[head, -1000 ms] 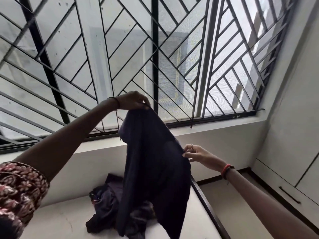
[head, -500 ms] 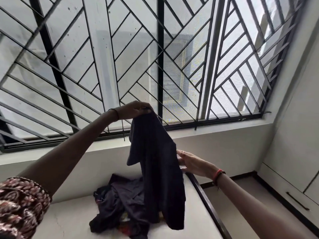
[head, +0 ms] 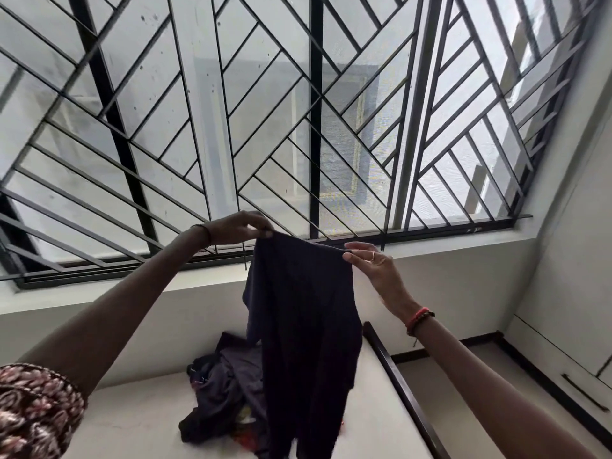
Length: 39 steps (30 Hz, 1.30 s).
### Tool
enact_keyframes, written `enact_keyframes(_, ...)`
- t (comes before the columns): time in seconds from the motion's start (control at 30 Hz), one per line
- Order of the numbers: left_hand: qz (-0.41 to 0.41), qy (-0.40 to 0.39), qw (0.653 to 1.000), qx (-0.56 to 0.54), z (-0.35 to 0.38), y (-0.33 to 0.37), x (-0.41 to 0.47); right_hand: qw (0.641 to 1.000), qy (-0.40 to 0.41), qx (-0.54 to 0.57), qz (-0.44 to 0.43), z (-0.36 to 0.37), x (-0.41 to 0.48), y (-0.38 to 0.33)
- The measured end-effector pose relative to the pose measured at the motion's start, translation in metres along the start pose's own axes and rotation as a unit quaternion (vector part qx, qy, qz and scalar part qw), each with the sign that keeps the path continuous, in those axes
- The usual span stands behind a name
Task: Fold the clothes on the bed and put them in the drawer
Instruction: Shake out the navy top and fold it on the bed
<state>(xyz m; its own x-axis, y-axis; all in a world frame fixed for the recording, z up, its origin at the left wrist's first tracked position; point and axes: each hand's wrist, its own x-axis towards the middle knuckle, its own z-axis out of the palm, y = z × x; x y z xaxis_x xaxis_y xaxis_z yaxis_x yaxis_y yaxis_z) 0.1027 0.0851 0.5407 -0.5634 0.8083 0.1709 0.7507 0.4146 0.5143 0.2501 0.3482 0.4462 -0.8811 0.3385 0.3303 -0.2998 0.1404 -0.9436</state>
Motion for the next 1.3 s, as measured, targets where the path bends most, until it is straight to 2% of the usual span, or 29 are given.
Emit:
enact_keyframes(0.17, -0.074, -0.035, 0.996, -0.015, 0.020, -0.013, -0.003, 0.999, -0.030, -0.030, -0.020, 0.013, -0.001, -0.014)
enact_keyframes(0.27, -0.108, 0.032, 0.991, -0.078, 0.045, -0.005, -0.006, 0.998, -0.029, -0.038, -0.031, 0.018, -0.001, -0.015)
enact_keyframes(0.37, -0.072, 0.104, 0.978, -0.165, 0.066, 0.006, -0.009, 1.000, 0.006, 0.002, -0.024, 0.020, 0.000, -0.016)
enact_keyframes(0.43, -0.055, 0.087, 0.976, -0.194, 0.072, 0.016, -0.009, 0.999, 0.021, 0.020, -0.025, 0.021, 0.002, -0.018)
enact_keyframes(0.57, -0.006, 0.023, 0.994, -0.105, 0.080, 0.024, -0.001, 0.999, 0.019, 0.030, -0.029, 0.024, 0.003, -0.019)
enact_keyframes(0.63, 0.002, 0.012, 0.991, -0.132, 0.087, 0.027, 0.001, 0.999, 0.015, 0.035, -0.032, 0.026, 0.002, -0.020)
enact_keyframes(0.77, -0.019, 0.046, 0.967, -0.250, 0.099, 0.040, 0.006, 0.998, 0.012, 0.043, -0.039, 0.032, 0.002, -0.021)
enact_keyframes(0.83, -0.028, 0.065, 0.965, -0.253, 0.104, 0.047, 0.011, 0.998, 0.007, 0.037, -0.042, 0.034, 0.001, -0.021)
enact_keyframes(0.9, 0.000, 0.088, 0.971, -0.223, 0.104, 0.052, 0.017, 0.999, -0.004, 0.036, -0.037, 0.032, 0.001, -0.021)
enact_keyframes(1.03, 0.049, 0.105, 0.982, -0.147, 0.089, 0.062, 0.023, 0.997, -0.063, 0.046, -0.012, 0.024, -0.002, -0.021)
enact_keyframes(1.1, 0.055, 0.109, 0.987, -0.109, 0.082, 0.066, 0.026, 0.993, -0.113, 0.029, 0.033, 0.019, -0.007, -0.014)
enact_keyframes(1.17, 0.058, 0.125, 0.987, -0.084, 0.075, 0.068, 0.029, 0.982, -0.164, -0.012, 0.089, 0.010, -0.013, -0.002)
enact_keyframes(1.3, 0.064, 0.176, 0.978, -0.094, 0.054, 0.069, 0.029, 0.950, -0.254, -0.134, 0.120, -0.013, -0.024, 0.028)
